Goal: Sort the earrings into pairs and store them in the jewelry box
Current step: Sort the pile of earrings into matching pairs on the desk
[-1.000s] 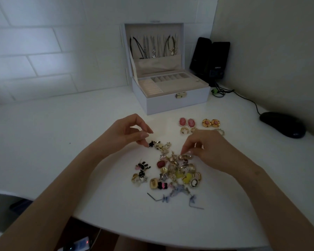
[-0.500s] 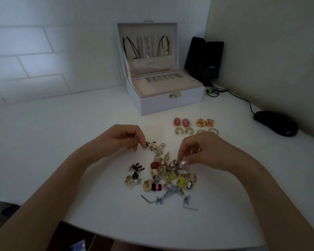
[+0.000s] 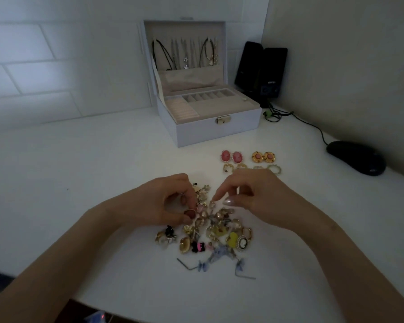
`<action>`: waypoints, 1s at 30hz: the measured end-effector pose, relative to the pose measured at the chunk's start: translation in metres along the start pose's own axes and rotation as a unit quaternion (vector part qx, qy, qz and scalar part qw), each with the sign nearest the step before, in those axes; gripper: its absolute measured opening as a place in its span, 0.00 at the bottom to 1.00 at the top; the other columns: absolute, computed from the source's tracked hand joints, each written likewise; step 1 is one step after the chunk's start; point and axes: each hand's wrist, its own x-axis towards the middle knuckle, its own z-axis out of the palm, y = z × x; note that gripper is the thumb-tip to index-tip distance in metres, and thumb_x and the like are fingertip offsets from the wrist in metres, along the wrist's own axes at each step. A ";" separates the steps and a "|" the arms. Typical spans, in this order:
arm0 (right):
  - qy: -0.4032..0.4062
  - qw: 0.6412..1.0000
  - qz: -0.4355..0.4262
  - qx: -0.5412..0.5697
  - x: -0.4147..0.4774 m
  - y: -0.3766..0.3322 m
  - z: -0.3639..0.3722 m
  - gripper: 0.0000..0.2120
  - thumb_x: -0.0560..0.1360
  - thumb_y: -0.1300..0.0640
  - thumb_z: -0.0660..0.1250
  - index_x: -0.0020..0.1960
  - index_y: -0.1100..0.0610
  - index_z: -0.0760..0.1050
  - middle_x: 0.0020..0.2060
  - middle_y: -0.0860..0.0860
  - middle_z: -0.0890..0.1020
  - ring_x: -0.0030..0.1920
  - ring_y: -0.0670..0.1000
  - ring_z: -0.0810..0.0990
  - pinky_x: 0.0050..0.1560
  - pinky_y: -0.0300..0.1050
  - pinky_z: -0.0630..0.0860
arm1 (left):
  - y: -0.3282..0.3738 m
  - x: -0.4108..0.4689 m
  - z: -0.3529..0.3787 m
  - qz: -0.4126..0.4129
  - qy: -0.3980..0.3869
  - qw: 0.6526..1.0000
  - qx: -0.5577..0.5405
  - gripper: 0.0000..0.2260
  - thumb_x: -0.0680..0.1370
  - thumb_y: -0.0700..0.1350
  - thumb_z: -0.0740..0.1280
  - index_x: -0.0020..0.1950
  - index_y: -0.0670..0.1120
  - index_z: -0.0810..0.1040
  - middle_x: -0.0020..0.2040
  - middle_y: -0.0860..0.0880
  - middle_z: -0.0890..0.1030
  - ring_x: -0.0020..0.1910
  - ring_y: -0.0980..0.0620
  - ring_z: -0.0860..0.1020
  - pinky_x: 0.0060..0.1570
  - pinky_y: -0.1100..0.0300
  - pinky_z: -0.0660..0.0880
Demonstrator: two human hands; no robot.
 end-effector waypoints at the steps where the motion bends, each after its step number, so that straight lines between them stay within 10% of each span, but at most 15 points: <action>1: 0.012 1.000 0.010 0.004 0.001 0.001 0.000 0.10 0.72 0.63 0.70 0.43 0.47 0.81 0.35 0.45 0.76 0.33 0.35 0.72 0.37 0.28 0.68 | -0.001 -0.001 -0.002 -0.003 -0.007 1.000 -0.003 0.07 0.67 0.54 0.71 0.42 0.59 0.75 0.43 0.58 0.73 0.43 0.54 0.74 0.43 0.62 0.72; 12: 0.024 0.997 0.032 -0.068 0.003 0.008 0.010 0.08 0.76 0.57 0.65 0.48 0.45 0.80 0.39 0.43 0.76 0.39 0.40 0.72 0.44 0.34 0.68 | -0.004 -0.007 -0.017 -0.031 0.047 0.997 -0.049 0.10 0.71 0.58 0.61 0.46 0.57 0.78 0.42 0.60 0.78 0.38 0.58 0.74 0.40 0.67 0.70; 20: 0.055 0.993 0.014 -0.108 0.007 0.008 0.022 0.11 0.77 0.57 0.63 0.56 0.47 0.78 0.43 0.47 0.75 0.39 0.42 0.71 0.46 0.39 0.71 | -0.010 -0.003 -0.016 -0.050 0.176 0.976 -0.119 0.11 0.78 0.36 0.60 0.54 0.47 0.79 0.44 0.51 0.82 0.42 0.54 0.81 0.45 0.65 0.76; 30: 0.065 0.990 -0.059 -0.112 0.014 0.006 0.030 0.17 0.77 0.62 0.61 0.61 0.46 0.76 0.47 0.46 0.73 0.43 0.45 0.72 0.43 0.40 0.73 | -0.010 -0.001 -0.012 -0.059 0.203 0.975 -0.062 0.11 0.78 0.35 0.62 0.51 0.48 0.79 0.43 0.53 0.82 0.42 0.56 0.81 0.45 0.68 0.76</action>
